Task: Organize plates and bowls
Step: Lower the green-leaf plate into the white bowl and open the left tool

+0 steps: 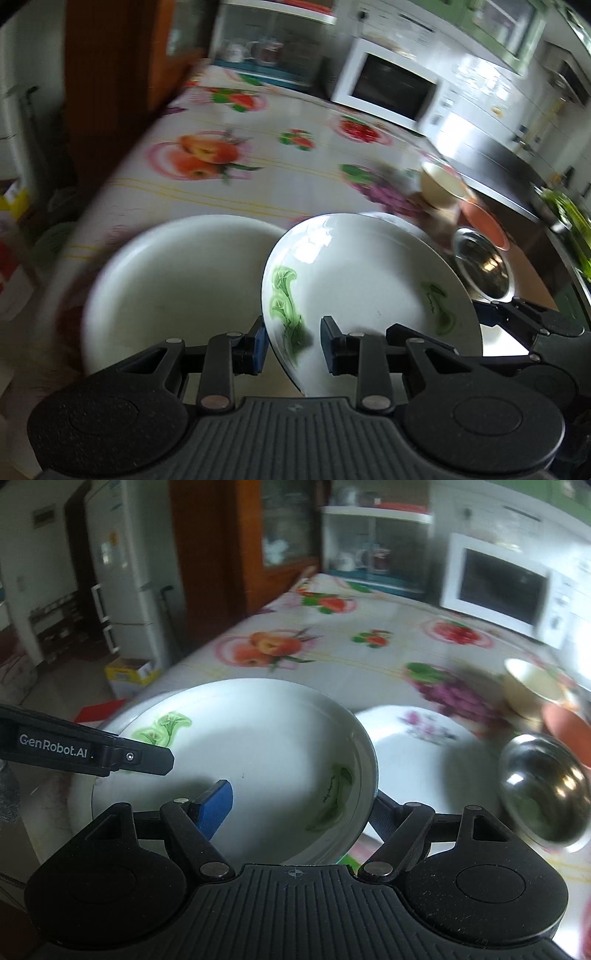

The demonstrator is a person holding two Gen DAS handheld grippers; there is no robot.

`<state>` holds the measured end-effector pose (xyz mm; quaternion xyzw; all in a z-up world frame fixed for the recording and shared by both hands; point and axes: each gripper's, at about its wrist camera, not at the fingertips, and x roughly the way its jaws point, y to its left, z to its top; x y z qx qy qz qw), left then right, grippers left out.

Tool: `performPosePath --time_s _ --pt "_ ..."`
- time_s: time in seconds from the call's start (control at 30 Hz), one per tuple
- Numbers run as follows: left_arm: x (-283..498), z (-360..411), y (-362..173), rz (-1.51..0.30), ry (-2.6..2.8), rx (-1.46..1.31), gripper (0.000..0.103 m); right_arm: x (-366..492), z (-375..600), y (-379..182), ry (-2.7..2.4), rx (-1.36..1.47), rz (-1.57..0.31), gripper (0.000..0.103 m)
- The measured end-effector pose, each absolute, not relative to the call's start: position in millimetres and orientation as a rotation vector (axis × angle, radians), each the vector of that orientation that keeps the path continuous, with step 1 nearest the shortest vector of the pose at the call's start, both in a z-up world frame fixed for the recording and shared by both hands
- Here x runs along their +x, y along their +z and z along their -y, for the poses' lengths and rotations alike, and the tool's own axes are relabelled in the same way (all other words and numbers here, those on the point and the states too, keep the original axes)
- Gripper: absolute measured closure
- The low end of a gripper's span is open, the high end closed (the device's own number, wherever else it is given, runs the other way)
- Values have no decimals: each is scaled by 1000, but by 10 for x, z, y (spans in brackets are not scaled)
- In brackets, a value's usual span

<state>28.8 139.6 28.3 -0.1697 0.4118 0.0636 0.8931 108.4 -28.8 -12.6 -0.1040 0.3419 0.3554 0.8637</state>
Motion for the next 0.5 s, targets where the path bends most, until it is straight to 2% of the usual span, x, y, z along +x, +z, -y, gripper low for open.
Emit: performPosePath --time_s 0.5 --pt "66 -2045 64 -889 269 -438 74 1027 -315 -247 858 -308 -740 24"
